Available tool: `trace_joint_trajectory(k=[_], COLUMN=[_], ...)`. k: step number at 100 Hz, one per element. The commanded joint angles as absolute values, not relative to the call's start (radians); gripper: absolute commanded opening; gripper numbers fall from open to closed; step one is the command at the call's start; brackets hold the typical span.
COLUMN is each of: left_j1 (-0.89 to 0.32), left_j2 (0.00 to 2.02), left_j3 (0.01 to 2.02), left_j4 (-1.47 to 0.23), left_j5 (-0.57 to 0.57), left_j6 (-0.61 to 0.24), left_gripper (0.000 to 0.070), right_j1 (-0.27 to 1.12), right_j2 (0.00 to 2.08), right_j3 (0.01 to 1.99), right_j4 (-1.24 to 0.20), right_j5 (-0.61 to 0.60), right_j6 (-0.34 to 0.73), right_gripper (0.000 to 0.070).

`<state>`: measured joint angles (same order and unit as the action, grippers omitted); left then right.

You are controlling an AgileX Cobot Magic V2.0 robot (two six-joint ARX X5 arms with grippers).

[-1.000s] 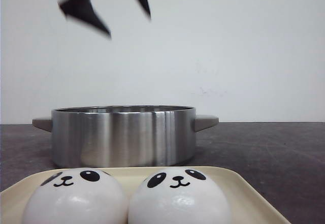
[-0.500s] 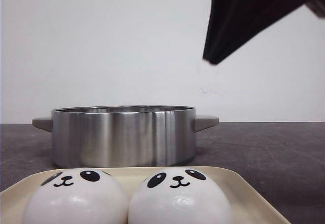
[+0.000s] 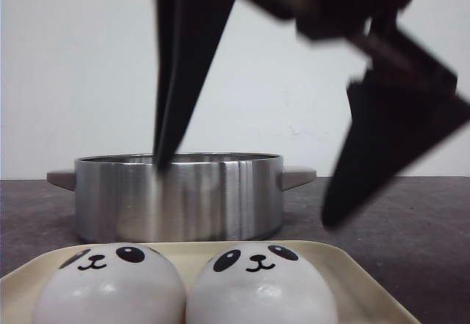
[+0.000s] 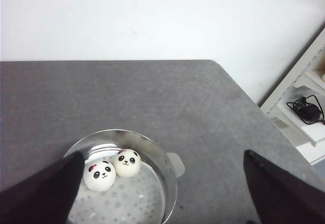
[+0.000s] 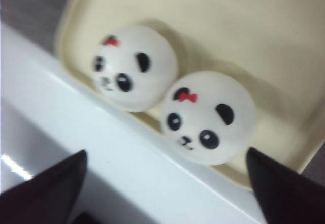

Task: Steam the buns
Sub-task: 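Lower the right gripper onto the nearer panda bun beside it and grasp, then lift the bun with the right gripper into the pot and release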

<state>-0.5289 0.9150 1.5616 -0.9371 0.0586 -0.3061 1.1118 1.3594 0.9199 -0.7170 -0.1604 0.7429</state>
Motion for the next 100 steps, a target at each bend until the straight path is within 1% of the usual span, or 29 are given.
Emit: trace_joint_trajectory(k=[1,8,16,21,43,50,56,64,67,70,72,77,78,100], left_j1=[-0.537,-0.537,-0.537,-0.537,-0.537,-0.537,-0.537,-0.537,-0.537,-0.537,-0.537,-0.537,-0.537,-0.537], left_j2=[0.922,0.921,0.921,0.921,0.922,0.921,0.921,0.921,0.921,0.922,0.922,0.922,0.922,0.921], left_j3=[1.583,1.583,1.583,1.583,1.583,1.583,1.583,1.583,1.583,1.583,1.583,1.583,1.583,1.583], left_j4=[-0.929,-0.932,-0.944,-0.955,-0.973,-0.973,-0.974,-0.974,-0.973,-0.973,-0.973,-0.973,-0.973,-0.973], left_j5=[0.058,0.058,0.058,0.058,0.058,0.058,0.058,0.058,0.058,0.058,0.058,0.058,0.058,0.058], left_j6=[-0.299,-0.299,-0.299,-0.299,-0.299,-0.299,-0.299,-0.299,-0.299,-0.299,-0.299,-0.299,-0.299,-0.291], left_gripper=[0.0596,0.0596,0.0596,0.0596,0.0596,0.0596,0.0596,0.0596,0.0596,0.0596,0.0596,0.0596,0.0596,0.0596], right_j1=[1.123,1.121,1.121,1.118,1.107,1.106,1.106,1.105,1.104,1.102,1.102,1.102,1.102,1.105], right_j2=[1.405,1.439,1.473,1.490,1.560,1.576,1.583,1.588,1.588,1.588,1.588,1.588,1.588,1.548], right_j3=[0.929,0.929,0.929,0.929,0.929,0.929,0.929,0.929,0.929,0.929,0.929,0.929,0.929,0.954], right_j4=[-0.698,-0.679,-0.664,-0.658,-0.662,-0.659,-0.654,-0.649,-0.649,-0.650,-0.651,-0.651,-0.651,-0.667], right_j5=[-0.150,-0.139,-0.112,-0.102,-0.104,-0.104,-0.100,-0.098,-0.097,-0.097,-0.097,-0.096,-0.096,-0.056], right_j6=[0.759,0.759,0.759,0.759,0.748,0.747,0.748,0.748,0.747,0.746,0.744,0.735,0.731,0.717], right_gripper=[0.0696,0.0680,0.0598,0.0563,0.0547,0.0515,0.0462,0.0373,0.0328,0.0261,0.0201,0.0008,0.0000,0.0006])
